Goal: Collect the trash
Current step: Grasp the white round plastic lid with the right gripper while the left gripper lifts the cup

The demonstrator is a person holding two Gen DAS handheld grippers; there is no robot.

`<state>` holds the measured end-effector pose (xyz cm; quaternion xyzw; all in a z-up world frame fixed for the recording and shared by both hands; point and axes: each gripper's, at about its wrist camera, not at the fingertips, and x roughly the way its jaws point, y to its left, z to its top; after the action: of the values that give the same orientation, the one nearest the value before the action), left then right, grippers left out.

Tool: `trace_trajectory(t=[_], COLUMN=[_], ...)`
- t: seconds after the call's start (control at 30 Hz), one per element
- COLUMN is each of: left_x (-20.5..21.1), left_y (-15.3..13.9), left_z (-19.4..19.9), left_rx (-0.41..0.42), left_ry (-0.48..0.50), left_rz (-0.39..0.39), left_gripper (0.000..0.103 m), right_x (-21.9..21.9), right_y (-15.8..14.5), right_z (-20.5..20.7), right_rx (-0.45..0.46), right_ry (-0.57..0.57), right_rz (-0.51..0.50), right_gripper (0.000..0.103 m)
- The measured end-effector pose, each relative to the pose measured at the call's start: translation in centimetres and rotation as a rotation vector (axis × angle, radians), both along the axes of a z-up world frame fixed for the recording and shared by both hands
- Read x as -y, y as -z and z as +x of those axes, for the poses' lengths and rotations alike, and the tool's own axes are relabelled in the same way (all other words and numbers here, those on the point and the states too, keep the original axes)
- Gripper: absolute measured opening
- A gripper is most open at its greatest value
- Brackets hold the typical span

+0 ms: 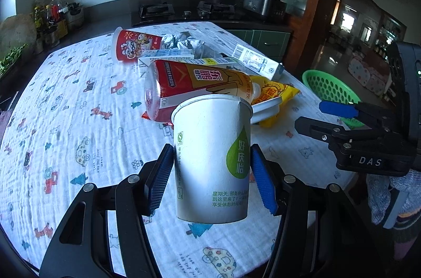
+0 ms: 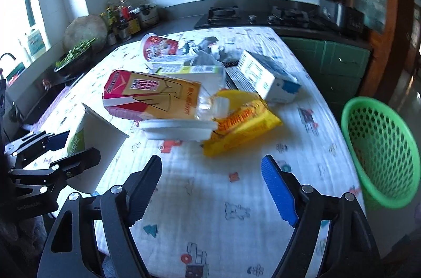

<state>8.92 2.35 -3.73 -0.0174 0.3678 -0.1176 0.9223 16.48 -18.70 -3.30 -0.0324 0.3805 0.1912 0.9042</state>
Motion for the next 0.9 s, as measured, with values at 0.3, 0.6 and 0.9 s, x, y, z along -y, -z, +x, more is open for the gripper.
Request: trace_trajectory(t=[0.3, 0.6, 0.9], left_x=[-1.9, -3.1, -3.7], left_y=[0.1, 0.7, 0.6], left_z=[0.2, 0.5, 0.3], left_rx=[0.003, -0.009, 0.002], left_ry=[-0.031, -0.052, -0.062], left_rz=[-0.016, -0.036, -0.041], left_gripper=[0.059, 0.058, 0.058], right_x=[-5.0, -7.9, -8.0], right_y=[0.4, 3.0, 2.2], right_z=[1.5, 2.6, 0.9], right_rx=[0.054, 0.116, 0.130], right_ry=[-0.245, -0.400, -0.439], right_rz=[-0.212, -0.473, -0.469], right_gripper=[0.072, 0.067, 0.030])
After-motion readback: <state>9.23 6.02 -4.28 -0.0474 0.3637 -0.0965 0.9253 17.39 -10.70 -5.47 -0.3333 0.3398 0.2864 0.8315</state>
